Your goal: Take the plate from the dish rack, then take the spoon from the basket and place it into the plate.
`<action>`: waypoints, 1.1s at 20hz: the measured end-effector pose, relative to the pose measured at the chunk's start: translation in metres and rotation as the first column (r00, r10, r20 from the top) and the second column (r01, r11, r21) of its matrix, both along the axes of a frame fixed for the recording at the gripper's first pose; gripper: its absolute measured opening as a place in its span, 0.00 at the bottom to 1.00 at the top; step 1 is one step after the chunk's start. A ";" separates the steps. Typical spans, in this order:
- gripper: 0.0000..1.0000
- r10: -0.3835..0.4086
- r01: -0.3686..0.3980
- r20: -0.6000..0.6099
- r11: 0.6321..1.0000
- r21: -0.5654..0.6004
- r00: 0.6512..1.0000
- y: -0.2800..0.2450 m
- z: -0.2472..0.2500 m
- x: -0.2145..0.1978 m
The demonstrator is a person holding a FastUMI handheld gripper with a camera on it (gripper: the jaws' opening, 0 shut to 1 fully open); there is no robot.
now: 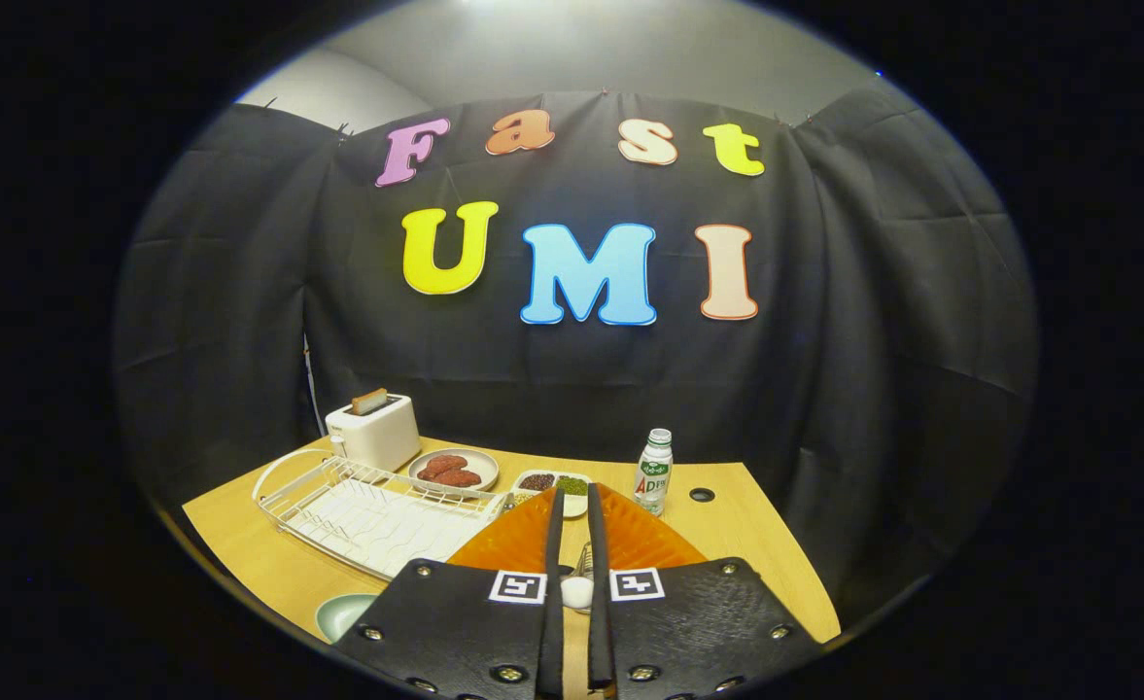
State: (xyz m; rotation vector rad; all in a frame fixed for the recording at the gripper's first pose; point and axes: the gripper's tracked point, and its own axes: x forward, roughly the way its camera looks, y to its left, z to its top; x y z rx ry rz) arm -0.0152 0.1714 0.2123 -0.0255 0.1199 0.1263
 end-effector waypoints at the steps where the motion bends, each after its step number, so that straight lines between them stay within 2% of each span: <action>1: 0.09 -0.001 0.001 -0.008 1.000 0.003 1.000 0.002 -0.001 -0.006; 4: 0.09 0.015 -0.014 -0.032 1.000 0.009 0.999 0.014 -0.008 -0.020; 11: 0.09 0.123 -0.124 -0.135 0.992 0.006 0.983 0.065 -0.041 -0.043; 14: 0.09 0.175 -0.176 -0.177 0.984 0.009 0.968 0.089 -0.056 -0.047; 16: 0.10 0.171 -0.179 -0.211 0.984 -0.018 0.962 0.098 -0.068 -0.046; 22: 0.10 0.237 -0.257 -0.311 0.966 -0.023 0.920 0.143 -0.100 -0.047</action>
